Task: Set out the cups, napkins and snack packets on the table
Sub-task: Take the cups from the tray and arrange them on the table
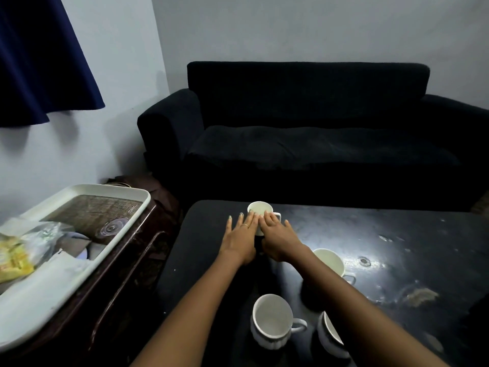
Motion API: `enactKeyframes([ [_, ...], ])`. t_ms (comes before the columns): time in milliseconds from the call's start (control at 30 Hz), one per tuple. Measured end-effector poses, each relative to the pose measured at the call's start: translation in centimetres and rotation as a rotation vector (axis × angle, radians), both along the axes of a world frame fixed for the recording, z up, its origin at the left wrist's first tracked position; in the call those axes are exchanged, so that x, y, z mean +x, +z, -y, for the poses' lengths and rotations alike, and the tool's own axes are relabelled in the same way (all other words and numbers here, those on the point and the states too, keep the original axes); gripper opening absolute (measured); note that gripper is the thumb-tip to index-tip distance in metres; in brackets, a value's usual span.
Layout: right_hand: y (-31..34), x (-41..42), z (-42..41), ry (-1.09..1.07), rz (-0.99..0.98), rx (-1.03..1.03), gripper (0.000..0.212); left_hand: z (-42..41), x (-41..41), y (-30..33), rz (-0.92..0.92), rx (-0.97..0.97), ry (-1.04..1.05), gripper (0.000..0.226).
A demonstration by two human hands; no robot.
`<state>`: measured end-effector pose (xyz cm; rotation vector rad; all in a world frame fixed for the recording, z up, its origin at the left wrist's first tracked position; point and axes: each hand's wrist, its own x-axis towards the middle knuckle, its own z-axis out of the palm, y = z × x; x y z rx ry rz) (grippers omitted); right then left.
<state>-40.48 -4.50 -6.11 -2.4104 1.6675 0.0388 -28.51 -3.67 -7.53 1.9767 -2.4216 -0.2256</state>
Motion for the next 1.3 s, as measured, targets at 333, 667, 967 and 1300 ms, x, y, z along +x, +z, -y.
enactKeyframes([
  [333,1.1,-1.0,-1.0,0.011,0.06,-0.106,0.077,-1.1,-0.9,1.9,0.073,-0.058,-0.04,0.078],
  [667,3.5,-5.5,-7.9,-0.049,0.27,-0.434,0.037,-8.2,-3.3,4.3,-0.218,-0.302,-0.176,0.051],
  [967,3.1,-10.2,-14.1,-0.139,0.278,-0.447,0.053,-13.2,-6.6,5.8,-0.131,-0.263,-0.294,0.048],
  [1300,1.7,-12.5,-16.3,-0.084,0.12,-0.338,0.041,-13.8,-9.0,4.5,0.122,-0.177,-0.307,0.055],
])
